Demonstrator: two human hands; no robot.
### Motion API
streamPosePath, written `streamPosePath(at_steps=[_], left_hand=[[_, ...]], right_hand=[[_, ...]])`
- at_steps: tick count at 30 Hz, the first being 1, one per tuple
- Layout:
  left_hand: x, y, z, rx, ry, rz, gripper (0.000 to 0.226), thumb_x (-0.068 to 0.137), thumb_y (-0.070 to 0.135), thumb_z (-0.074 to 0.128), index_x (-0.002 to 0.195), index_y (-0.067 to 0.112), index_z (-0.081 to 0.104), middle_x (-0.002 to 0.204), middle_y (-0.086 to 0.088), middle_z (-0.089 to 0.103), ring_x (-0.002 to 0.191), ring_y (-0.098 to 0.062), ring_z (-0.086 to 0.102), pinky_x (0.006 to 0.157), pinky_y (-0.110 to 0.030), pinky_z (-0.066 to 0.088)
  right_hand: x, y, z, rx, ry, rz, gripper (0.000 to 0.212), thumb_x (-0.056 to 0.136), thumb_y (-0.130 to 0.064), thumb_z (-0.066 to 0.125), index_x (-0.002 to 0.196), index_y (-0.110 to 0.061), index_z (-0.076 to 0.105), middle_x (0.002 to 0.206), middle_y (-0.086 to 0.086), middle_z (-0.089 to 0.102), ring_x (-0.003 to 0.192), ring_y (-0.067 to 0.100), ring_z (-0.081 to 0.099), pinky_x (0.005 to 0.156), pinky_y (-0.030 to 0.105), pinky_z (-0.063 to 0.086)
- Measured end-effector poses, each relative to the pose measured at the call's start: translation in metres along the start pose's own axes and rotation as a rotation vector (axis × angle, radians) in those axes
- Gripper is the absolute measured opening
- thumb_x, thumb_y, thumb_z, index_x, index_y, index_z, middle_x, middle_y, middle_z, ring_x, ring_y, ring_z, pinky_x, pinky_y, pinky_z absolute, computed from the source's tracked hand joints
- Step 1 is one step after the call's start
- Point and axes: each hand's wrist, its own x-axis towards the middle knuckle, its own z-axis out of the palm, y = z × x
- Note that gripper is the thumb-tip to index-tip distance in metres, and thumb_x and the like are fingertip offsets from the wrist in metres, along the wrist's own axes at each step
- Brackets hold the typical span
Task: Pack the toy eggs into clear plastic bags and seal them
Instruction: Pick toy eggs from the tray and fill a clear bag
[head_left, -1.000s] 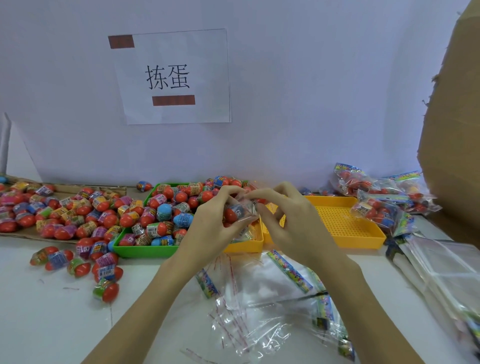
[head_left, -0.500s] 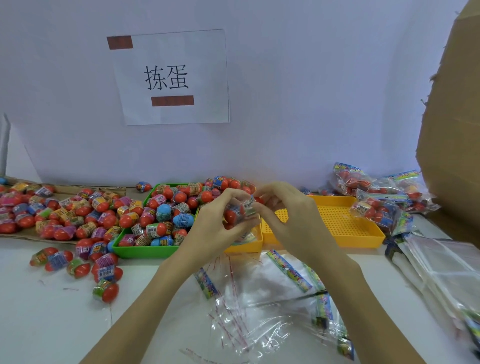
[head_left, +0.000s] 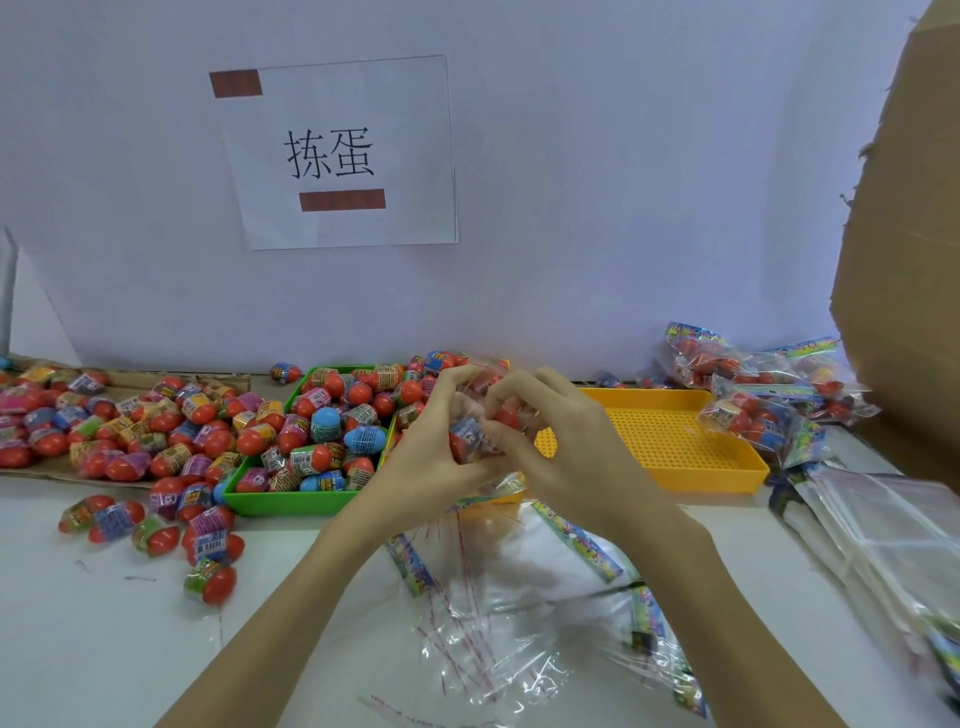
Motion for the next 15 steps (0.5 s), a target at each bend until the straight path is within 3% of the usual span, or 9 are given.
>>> streamPosePath(at_steps=[3, 5, 9, 12, 15], left_hand=[[-0.001, 0.004, -0.002, -0.059, 0.028, -0.035, 0.064, 0.086, 0.020, 0.089, 0.138, 0.032, 0.054, 0.120, -0.003, 0.066, 0.111, -0.020, 0.071, 0.086, -0.037, 0.065], [-0.002, 0.008, -0.003, -0.098, 0.025, -0.049, 0.052, 0.089, 0.025, 0.088, 0.132, 0.033, 0.062, 0.119, 0.004, 0.069, 0.106, -0.019, 0.074, 0.081, -0.039, 0.066], [0.000, 0.010, -0.001, -0.065, 0.015, -0.032, 0.027, 0.098, 0.035, 0.075, 0.124, 0.039, 0.071, 0.123, 0.014, 0.072, 0.116, -0.013, 0.069, 0.098, -0.044, 0.059], [0.000, 0.012, -0.001, -0.112, 0.048, -0.049, 0.021, 0.100, 0.036, 0.071, 0.121, 0.035, 0.074, 0.125, 0.011, 0.073, 0.114, -0.016, 0.071, 0.096, -0.042, 0.060], [0.000, 0.015, -0.002, -0.245, 0.095, -0.103, 0.021, 0.099, 0.037, 0.070, 0.119, 0.031, 0.076, 0.123, 0.006, 0.075, 0.106, -0.021, 0.076, 0.088, -0.035, 0.063]], right_hand=[[0.001, -0.001, 0.000, -0.036, 0.082, -0.009, 0.005, 0.099, -0.019, 0.072, 0.103, -0.020, 0.070, 0.102, -0.007, 0.057, 0.082, 0.007, 0.057, 0.075, 0.014, 0.047], [0.002, -0.001, 0.001, -0.069, 0.153, -0.032, 0.003, 0.097, -0.015, 0.074, 0.097, -0.012, 0.074, 0.101, -0.003, 0.062, 0.079, 0.002, 0.054, 0.074, 0.012, 0.042], [0.002, 0.002, -0.002, -0.073, 0.232, -0.036, 0.008, 0.095, -0.013, 0.077, 0.091, -0.007, 0.079, 0.097, 0.000, 0.068, 0.083, 0.006, 0.058, 0.074, 0.013, 0.042], [0.003, 0.000, -0.004, 0.011, 0.296, -0.027, 0.007, 0.097, -0.017, 0.075, 0.099, -0.012, 0.080, 0.097, -0.005, 0.068, 0.079, 0.007, 0.061, 0.067, 0.015, 0.044], [0.005, -0.002, -0.008, 0.104, 0.384, 0.006, 0.016, 0.100, -0.025, 0.072, 0.115, -0.020, 0.076, 0.109, -0.007, 0.063, 0.080, 0.016, 0.063, 0.065, 0.024, 0.050]])
